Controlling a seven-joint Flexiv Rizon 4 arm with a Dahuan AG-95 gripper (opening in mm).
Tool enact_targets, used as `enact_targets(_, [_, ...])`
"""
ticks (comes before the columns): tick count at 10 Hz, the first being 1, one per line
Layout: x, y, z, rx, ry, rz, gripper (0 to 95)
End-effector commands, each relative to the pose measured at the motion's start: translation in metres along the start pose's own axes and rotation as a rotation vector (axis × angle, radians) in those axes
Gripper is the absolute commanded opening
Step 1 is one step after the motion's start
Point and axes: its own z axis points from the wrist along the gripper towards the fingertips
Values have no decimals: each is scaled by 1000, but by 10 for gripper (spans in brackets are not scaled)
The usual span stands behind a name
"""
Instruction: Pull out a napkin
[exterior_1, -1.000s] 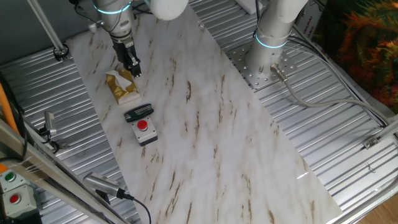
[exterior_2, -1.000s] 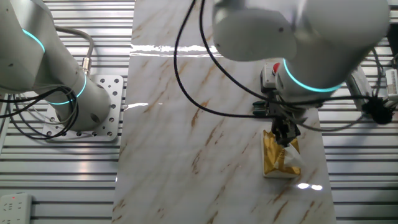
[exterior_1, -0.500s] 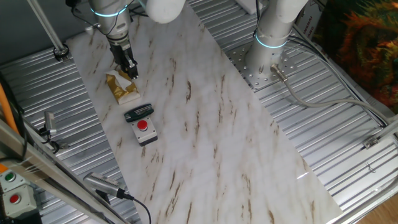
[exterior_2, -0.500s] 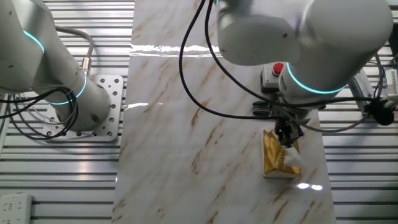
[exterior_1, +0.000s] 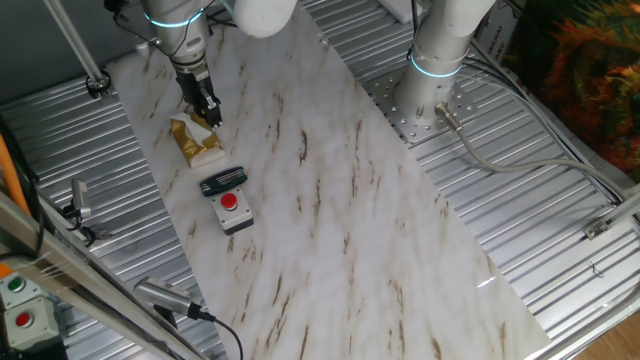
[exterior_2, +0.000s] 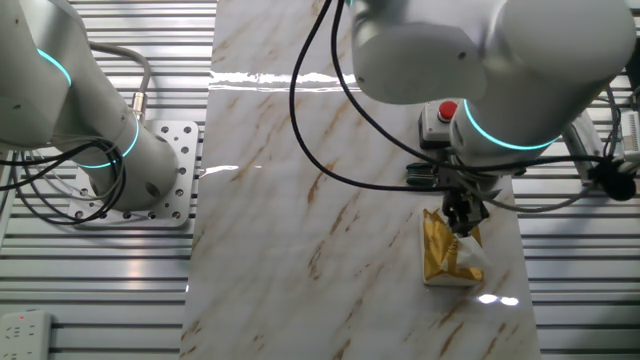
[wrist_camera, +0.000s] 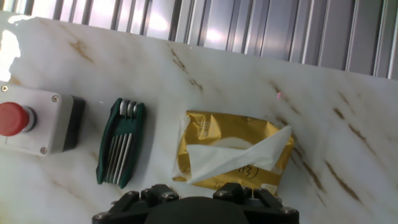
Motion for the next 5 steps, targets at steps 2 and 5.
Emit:
enact_targets(2, [1,0,0,-3,-39,6,570])
enact_targets(5, [0,0,0,-16,-48,13,570])
